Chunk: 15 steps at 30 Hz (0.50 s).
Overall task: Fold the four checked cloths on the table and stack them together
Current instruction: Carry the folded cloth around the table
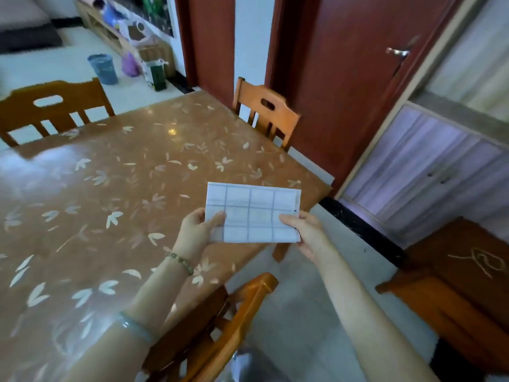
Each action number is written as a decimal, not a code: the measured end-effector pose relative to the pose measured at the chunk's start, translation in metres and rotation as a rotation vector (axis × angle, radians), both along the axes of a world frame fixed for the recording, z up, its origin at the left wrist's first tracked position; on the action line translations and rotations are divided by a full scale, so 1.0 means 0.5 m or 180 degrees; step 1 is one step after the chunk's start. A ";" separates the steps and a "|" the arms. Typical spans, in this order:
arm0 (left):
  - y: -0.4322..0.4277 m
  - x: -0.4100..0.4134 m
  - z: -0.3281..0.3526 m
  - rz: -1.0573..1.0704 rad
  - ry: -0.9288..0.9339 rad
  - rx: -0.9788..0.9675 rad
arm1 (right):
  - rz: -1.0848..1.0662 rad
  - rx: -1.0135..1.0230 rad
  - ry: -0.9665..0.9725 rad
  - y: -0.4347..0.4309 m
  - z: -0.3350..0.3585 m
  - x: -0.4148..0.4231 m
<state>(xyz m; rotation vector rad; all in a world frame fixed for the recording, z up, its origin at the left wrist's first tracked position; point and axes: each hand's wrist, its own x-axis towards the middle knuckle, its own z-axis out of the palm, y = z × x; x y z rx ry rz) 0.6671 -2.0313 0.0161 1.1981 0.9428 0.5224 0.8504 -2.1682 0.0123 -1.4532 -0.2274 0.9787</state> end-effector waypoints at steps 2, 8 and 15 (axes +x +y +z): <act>-0.032 0.039 0.013 -0.0133 -0.0013 -0.0106 | -0.0283 0.0000 -0.0126 -0.055 0.009 0.019; -0.100 0.172 0.045 -0.0613 0.0042 -0.0005 | -0.0968 0.0159 -0.0364 -0.185 0.040 0.110; -0.179 0.363 0.035 -0.0835 -0.0002 0.0058 | -0.1479 -0.0033 -0.0578 -0.296 0.040 0.257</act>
